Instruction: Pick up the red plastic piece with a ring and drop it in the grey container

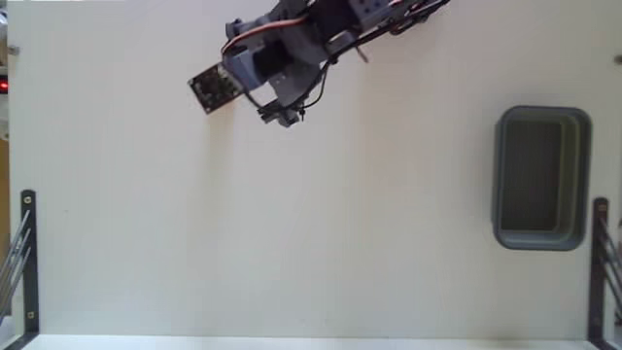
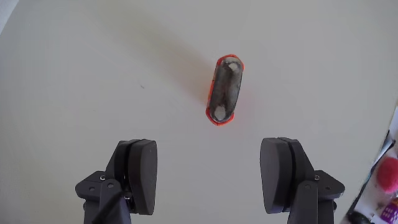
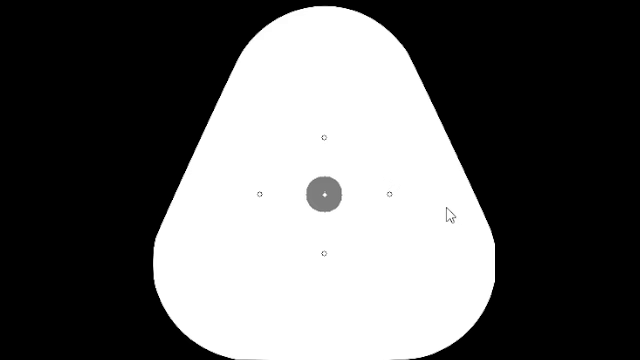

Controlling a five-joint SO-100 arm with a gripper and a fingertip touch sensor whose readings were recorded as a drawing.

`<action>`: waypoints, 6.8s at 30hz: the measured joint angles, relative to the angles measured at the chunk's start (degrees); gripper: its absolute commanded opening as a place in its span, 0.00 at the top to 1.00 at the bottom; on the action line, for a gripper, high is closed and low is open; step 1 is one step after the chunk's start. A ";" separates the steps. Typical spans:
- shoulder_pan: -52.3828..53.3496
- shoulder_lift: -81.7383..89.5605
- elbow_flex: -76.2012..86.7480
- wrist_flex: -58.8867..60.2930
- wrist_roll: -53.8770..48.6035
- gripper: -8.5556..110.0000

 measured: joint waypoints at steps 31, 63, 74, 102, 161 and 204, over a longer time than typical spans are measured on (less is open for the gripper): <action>0.00 -17.75 -9.32 -8.09 0.00 0.00; 0.00 -19.78 -5.54 -16.08 0.09 0.00; 0.00 -20.04 0.44 -22.59 0.09 0.00; 0.00 -20.92 6.59 -31.03 0.00 0.00; 0.00 -21.71 8.70 -33.31 0.00 0.05; 0.00 -21.71 8.70 -33.31 0.00 0.15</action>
